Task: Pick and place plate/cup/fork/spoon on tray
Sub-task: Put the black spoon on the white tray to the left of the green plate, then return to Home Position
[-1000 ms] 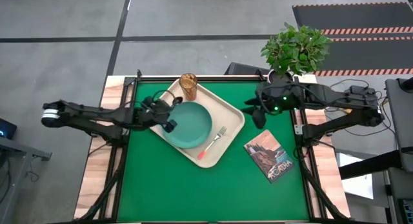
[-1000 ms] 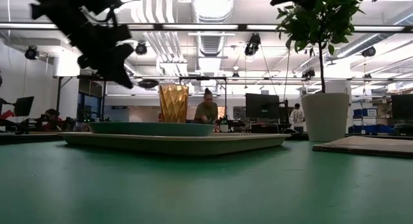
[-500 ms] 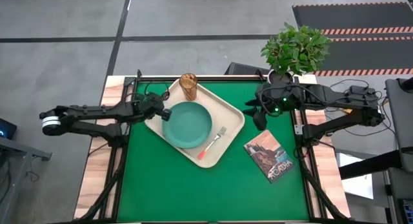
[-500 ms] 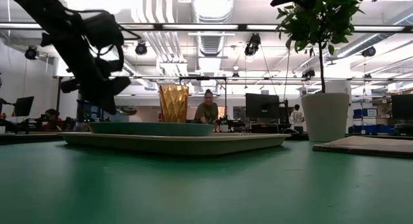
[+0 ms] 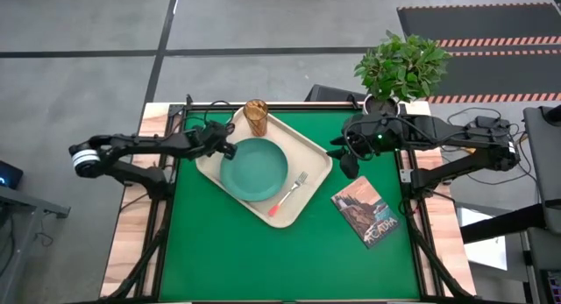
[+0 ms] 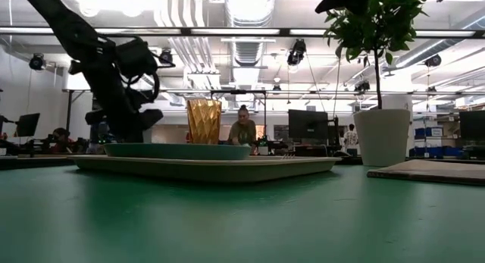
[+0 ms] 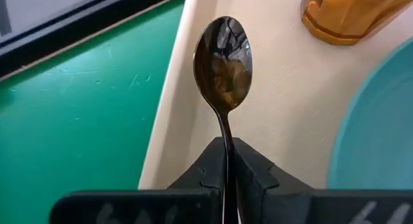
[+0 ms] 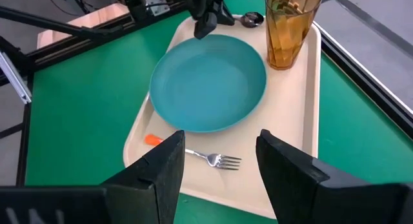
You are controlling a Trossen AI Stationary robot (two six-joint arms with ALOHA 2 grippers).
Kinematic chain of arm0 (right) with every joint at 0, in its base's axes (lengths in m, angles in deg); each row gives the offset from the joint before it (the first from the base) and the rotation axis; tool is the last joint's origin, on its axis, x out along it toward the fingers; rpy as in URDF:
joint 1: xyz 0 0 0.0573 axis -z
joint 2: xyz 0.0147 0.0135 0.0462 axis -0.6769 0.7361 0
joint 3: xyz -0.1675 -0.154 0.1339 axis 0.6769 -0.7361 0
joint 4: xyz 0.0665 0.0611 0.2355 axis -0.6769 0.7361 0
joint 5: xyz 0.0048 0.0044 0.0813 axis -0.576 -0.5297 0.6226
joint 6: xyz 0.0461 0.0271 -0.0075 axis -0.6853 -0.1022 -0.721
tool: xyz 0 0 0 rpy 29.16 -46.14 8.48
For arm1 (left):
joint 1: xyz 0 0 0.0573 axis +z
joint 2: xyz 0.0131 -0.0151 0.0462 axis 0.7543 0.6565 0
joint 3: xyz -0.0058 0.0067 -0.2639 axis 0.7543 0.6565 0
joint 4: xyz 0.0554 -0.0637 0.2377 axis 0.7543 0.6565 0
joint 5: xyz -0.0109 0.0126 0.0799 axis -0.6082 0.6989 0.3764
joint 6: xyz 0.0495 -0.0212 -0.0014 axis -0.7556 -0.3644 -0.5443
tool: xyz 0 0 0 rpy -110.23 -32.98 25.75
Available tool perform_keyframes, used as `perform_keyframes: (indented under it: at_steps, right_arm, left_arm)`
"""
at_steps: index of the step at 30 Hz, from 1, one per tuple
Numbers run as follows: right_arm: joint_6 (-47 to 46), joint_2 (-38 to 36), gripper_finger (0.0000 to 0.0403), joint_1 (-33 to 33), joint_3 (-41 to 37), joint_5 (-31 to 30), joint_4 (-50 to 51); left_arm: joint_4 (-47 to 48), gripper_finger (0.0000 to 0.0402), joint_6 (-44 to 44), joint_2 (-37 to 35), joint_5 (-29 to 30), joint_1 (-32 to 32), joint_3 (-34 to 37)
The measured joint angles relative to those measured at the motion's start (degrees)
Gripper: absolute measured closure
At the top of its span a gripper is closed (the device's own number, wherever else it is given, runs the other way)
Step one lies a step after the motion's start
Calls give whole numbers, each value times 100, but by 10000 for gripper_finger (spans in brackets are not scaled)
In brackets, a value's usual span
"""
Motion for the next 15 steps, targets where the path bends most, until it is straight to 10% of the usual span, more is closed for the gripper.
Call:
perform_keyframes:
  at_steps: [15]
  right_arm:
    - [502,-145,225,-134,-351,-22,59]
  left_arm:
    - [369,289,-1,-224,-879,92,-57]
